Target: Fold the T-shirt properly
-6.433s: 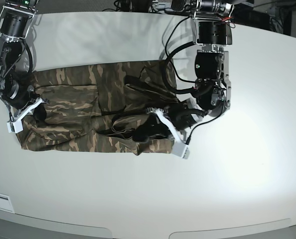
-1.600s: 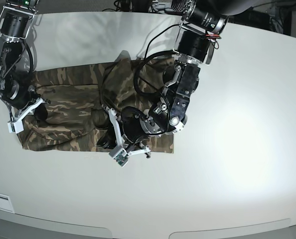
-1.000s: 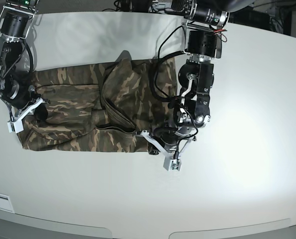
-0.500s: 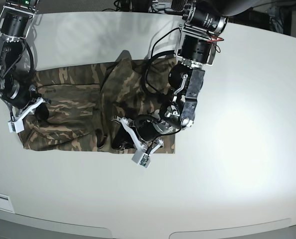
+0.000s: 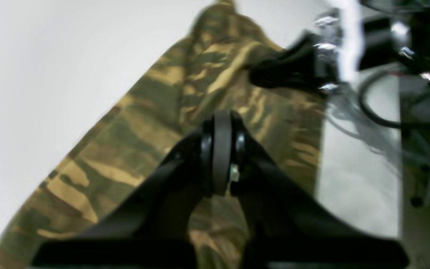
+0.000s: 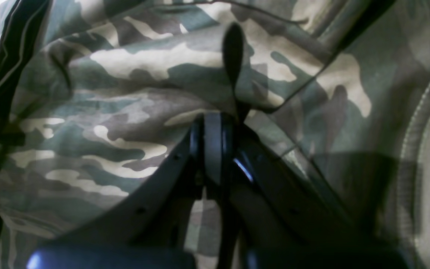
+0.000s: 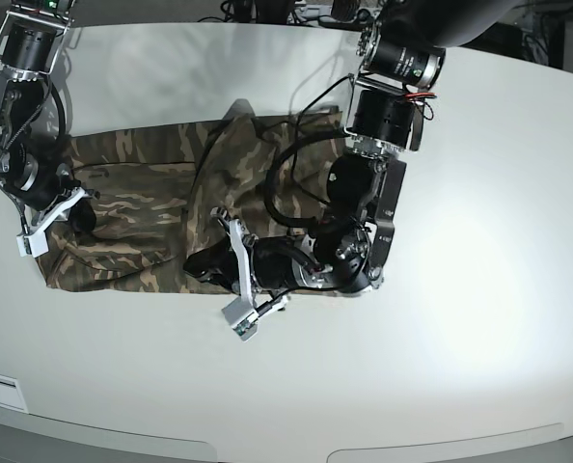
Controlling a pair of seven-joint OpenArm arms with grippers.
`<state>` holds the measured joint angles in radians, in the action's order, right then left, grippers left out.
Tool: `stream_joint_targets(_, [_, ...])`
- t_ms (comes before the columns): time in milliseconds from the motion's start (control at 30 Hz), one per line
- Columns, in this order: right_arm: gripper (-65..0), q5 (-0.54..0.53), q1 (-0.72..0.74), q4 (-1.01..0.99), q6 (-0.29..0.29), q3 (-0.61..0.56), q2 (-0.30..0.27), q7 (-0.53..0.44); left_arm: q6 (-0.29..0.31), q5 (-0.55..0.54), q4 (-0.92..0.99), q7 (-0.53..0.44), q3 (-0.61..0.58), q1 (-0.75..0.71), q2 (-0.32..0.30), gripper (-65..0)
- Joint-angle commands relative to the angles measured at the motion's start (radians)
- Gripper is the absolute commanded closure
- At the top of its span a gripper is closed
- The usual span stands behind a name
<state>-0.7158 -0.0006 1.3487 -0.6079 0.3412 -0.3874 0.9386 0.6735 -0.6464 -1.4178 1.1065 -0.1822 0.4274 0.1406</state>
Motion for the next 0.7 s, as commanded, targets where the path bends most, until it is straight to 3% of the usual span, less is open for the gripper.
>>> stream_joint_targets(0, [0.0,0.035,-0.003,-0.002,-0.002,-0.007,-0.006,0.069,0.007,-0.045,-0.049,0.039,0.002,0.021,-0.018,0.0])
stream_joint_targets(200, [0.0,0.035,-0.003,-0.002,-0.003,-0.007,-0.006,0.069,0.025,-0.264,-0.157,0.242,0.002,0.019,-0.137,0.0])
stream_joint_targets(367, [0.0,0.035,-0.003,-0.002,-0.003,-0.007,-0.006,0.068,0.025,-0.363,-0.157,0.255,0.002,-0.011,-0.223,0.0])
stream_joint_targets(500, [0.0,0.034,-0.002,-0.002,-0.003,-0.007,-0.006,0.069,0.025,-0.307,-0.154,0.206,0.002,-0.068,-0.24,0.0])
stream_joint_targets(600, [0.0,0.034,0.001,-0.002,-0.003,-0.007,-0.007,0.068,0.025,-0.154,-0.148,0.071,0.001,-0.121,-0.238,0.0])
stream_joint_targets(667, [0.0,0.031,0.004,-0.002,-0.003,-0.007,-0.006,0.067,-0.015,-0.057,-0.146,-0.048,0.001,-0.158,-0.238,0.0])
